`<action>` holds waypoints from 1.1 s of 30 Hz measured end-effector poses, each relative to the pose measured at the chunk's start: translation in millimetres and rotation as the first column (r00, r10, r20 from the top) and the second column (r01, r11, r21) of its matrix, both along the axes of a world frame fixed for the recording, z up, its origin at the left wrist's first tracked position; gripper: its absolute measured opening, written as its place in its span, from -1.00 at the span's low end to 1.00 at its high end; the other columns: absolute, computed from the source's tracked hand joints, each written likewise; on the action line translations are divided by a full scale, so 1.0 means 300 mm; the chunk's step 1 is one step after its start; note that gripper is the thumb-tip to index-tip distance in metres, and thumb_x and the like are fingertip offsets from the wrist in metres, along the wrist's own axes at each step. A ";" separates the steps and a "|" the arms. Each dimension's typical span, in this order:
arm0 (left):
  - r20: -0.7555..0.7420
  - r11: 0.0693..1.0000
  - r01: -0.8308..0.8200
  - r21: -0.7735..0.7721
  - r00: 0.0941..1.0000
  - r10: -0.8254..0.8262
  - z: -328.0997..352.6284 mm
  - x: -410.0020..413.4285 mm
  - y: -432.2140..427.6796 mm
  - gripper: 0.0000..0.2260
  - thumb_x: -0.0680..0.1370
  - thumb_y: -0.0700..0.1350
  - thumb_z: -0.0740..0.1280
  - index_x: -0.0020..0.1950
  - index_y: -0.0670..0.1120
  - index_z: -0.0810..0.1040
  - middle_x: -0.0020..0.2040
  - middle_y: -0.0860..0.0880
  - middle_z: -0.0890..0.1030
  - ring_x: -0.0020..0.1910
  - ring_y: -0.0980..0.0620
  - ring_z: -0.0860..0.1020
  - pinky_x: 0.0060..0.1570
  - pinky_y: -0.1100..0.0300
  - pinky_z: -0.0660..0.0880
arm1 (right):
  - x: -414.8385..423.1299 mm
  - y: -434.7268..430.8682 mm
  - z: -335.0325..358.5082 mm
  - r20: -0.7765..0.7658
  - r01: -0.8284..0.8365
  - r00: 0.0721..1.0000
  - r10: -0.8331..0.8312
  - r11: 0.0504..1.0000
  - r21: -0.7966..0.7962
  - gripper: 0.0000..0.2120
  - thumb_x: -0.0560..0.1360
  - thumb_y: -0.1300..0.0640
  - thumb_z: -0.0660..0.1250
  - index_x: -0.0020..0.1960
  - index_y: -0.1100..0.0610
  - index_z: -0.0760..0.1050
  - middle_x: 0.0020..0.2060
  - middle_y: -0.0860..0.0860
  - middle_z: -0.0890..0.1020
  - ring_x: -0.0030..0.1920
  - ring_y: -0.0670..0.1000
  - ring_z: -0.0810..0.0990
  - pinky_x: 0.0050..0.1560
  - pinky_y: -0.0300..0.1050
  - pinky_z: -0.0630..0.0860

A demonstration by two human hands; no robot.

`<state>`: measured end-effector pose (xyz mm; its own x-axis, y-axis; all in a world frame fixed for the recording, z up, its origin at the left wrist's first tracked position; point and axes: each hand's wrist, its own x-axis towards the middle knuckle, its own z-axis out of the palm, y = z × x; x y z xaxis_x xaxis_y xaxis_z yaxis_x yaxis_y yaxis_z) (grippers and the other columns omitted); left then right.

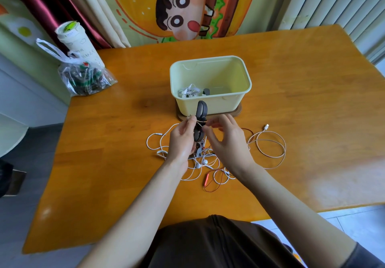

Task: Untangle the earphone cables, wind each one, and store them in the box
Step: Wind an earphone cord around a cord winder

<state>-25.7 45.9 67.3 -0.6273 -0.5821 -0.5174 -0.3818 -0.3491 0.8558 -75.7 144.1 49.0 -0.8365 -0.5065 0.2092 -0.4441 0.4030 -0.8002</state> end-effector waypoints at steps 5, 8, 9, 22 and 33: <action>0.014 1.000 0.024 -0.019 1.000 -0.024 -0.003 0.005 0.000 -0.83 0.60 0.09 0.22 -0.06 0.06 0.55 -0.33 -0.01 0.35 -0.42 0.12 0.24 -0.54 0.38 0.21 | -0.013 0.005 0.006 0.025 -0.044 0.999 0.041 0.994 0.101 -0.85 0.48 0.07 0.39 -0.04 0.15 0.56 -0.14 -0.02 0.63 -0.14 -0.09 0.59 -0.10 -0.24 0.54; 0.028 0.999 0.019 -0.029 0.999 -0.018 -0.009 0.009 0.000 -0.79 0.60 0.09 0.22 -0.16 0.05 0.52 -0.40 0.04 0.37 -0.41 0.11 0.29 -0.46 0.36 0.26 | -0.016 0.008 0.012 0.027 -0.083 0.996 0.080 0.988 0.132 -0.88 0.50 0.11 0.37 -0.05 0.17 0.58 -0.17 0.01 0.64 -0.17 -0.05 0.58 -0.13 -0.23 0.54; 0.024 0.999 0.015 -0.029 1.000 -0.014 -0.011 0.011 0.001 -0.78 0.61 0.09 0.21 -0.18 0.05 0.51 -0.41 0.05 0.38 -0.41 0.12 0.30 -0.46 0.36 0.26 | -0.016 0.008 0.014 0.032 -0.092 0.996 0.089 0.986 0.140 -0.88 0.51 0.12 0.36 -0.04 0.17 0.57 -0.17 0.00 0.63 -0.17 -0.05 0.58 -0.15 -0.26 0.52; -0.035 1.000 -0.029 0.013 0.999 0.029 -0.040 0.007 0.008 -0.74 0.59 0.14 0.22 0.04 0.02 0.59 -0.20 0.03 0.60 -0.23 0.11 0.49 -0.20 0.23 0.43 | -0.015 0.009 0.022 0.173 -0.090 0.982 0.072 0.991 0.098 -0.91 0.58 0.18 0.23 -0.07 0.11 0.33 -0.33 -0.07 0.51 -0.40 -0.16 0.46 -0.39 -0.40 0.38; -0.184 0.975 0.198 0.103 0.967 -0.177 -0.070 0.016 -0.024 -0.87 0.59 -0.14 0.28 0.05 -0.05 0.62 -0.14 0.07 0.67 -0.11 0.12 0.57 -0.11 0.28 0.42 | -0.019 0.011 0.017 0.182 -0.057 0.982 0.051 0.998 0.028 -0.92 0.56 0.20 0.27 -0.05 0.13 0.37 -0.22 0.04 0.59 -0.25 -0.01 0.57 -0.31 -0.37 0.44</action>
<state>-20.9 38.8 46.4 -0.8051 -0.3859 -0.4505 -0.3007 -0.3891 0.8707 -81.3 147.5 54.1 -0.8301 -0.5561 0.0395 -0.3152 0.4096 -0.8561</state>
